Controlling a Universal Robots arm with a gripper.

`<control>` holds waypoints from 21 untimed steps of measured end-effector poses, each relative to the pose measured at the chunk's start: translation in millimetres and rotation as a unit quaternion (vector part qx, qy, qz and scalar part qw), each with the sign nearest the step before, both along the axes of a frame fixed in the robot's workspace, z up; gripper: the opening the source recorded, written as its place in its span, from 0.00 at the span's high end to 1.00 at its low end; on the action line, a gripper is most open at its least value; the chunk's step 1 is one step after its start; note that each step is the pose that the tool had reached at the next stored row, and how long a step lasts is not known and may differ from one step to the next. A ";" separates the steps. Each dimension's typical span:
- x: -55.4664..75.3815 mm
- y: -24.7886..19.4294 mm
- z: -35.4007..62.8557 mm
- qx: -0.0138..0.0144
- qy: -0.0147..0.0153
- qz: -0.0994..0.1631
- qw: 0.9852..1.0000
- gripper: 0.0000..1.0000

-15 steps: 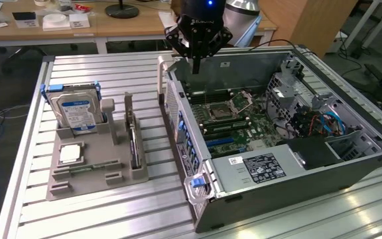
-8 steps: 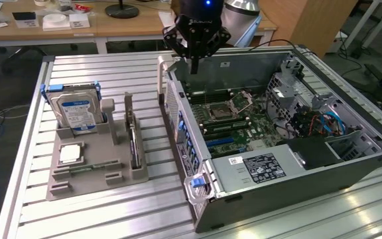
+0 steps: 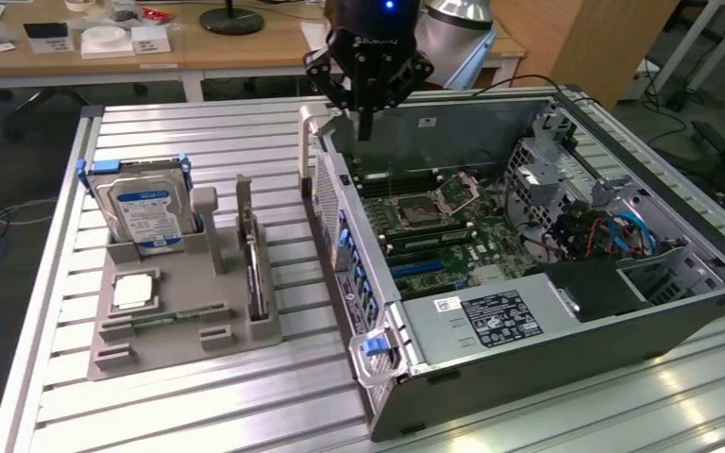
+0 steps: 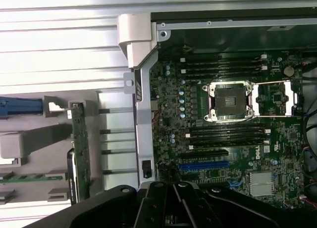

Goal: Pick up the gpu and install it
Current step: 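Reach for the gpu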

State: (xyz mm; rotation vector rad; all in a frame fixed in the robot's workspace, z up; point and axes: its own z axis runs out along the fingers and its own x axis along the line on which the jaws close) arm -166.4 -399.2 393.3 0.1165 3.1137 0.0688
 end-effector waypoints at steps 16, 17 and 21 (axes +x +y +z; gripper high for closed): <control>-7.3 -0.1 0.0 0.000 0.000 0.000 1.000 0.89; -7.7 -0.1 0.0 0.000 0.000 0.000 1.000 0.89; -9.7 -0.2 0.0 0.000 0.000 0.000 1.000 0.89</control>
